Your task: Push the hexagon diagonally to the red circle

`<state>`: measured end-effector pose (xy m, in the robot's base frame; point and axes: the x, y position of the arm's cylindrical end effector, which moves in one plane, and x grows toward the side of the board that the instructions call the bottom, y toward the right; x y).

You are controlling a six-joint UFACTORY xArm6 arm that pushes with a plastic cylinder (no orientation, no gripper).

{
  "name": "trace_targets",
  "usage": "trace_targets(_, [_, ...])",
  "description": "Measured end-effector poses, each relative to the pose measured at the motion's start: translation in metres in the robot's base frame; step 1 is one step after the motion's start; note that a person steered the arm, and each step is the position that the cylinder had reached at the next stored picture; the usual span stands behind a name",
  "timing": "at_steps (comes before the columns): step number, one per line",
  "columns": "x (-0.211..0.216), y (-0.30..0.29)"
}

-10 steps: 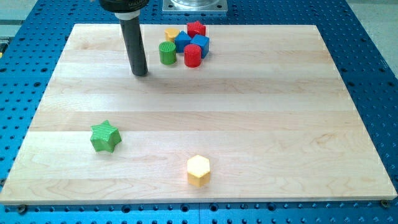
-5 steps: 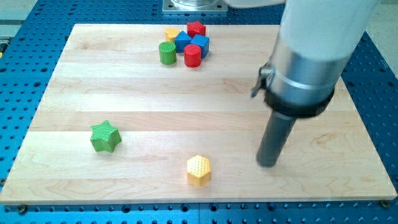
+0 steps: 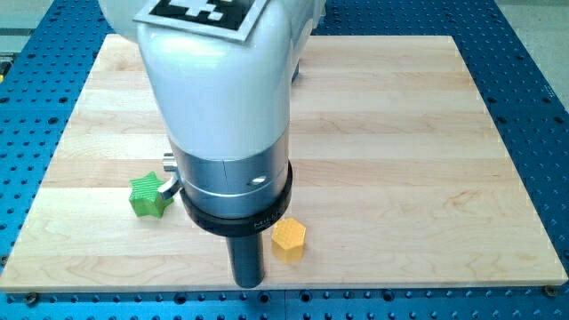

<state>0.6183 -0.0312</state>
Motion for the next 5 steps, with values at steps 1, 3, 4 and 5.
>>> trace_targets(1, [-0.017, 0.064])
trace_targets(3, [-0.041, 0.078])
trace_targets(4, [-0.055, 0.047])
trace_targets(5, [-0.134, 0.016])
